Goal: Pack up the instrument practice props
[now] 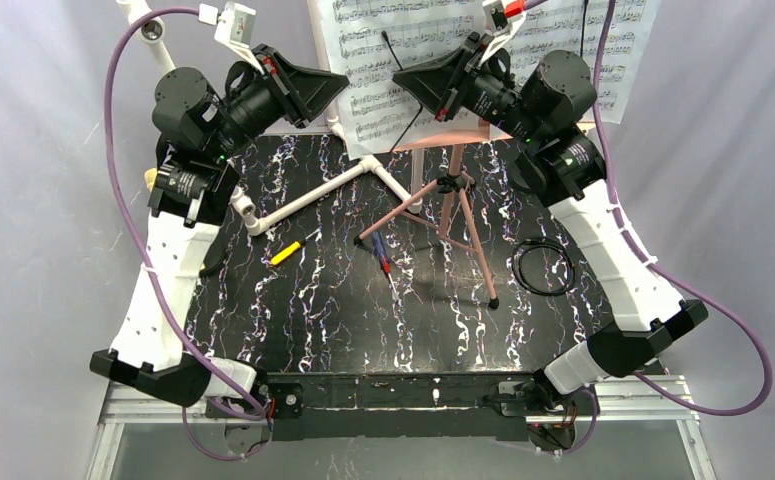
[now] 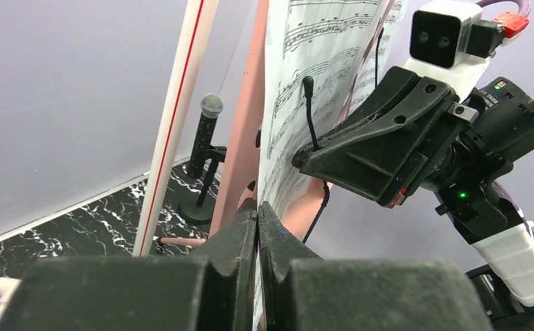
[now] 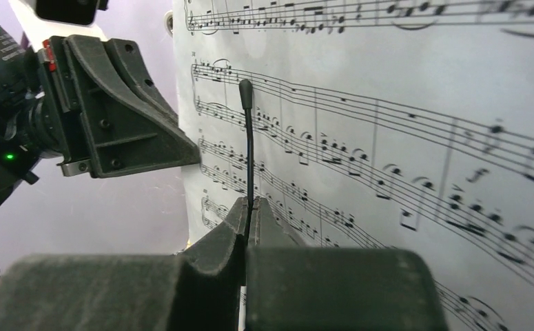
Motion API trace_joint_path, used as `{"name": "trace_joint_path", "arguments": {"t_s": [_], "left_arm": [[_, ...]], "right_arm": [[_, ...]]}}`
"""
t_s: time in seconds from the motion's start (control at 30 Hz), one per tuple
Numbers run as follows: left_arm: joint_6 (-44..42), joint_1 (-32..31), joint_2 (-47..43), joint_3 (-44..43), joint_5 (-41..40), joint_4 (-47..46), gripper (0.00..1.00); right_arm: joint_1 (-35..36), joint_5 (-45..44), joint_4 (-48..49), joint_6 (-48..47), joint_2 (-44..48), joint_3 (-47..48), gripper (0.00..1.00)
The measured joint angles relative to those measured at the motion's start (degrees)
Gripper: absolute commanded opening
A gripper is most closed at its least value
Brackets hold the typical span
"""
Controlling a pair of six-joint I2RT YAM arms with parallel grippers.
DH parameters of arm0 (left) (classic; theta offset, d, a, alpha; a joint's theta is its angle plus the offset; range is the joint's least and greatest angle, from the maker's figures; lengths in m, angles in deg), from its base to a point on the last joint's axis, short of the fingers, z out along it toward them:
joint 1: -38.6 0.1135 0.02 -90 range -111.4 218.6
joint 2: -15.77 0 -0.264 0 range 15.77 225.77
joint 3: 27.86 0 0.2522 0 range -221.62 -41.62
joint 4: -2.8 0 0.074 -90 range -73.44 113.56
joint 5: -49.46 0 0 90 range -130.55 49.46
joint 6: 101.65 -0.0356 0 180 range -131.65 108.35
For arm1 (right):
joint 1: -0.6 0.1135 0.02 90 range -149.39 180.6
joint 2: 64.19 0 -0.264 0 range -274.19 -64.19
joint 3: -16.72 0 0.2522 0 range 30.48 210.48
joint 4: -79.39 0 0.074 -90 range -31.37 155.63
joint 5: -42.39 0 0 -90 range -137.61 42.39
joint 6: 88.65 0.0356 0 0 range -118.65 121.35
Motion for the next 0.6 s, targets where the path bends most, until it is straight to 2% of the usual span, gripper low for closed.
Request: {"name": "trace_joint_path", "arguments": {"t_s": [0.6], "left_arm": [[-9.7,-0.1,-12.2,4.3,-12.2,12.3,0.00]], "right_arm": [[0.2,-2.0,0.6,-1.5,1.7,-2.3,0.01]]}}
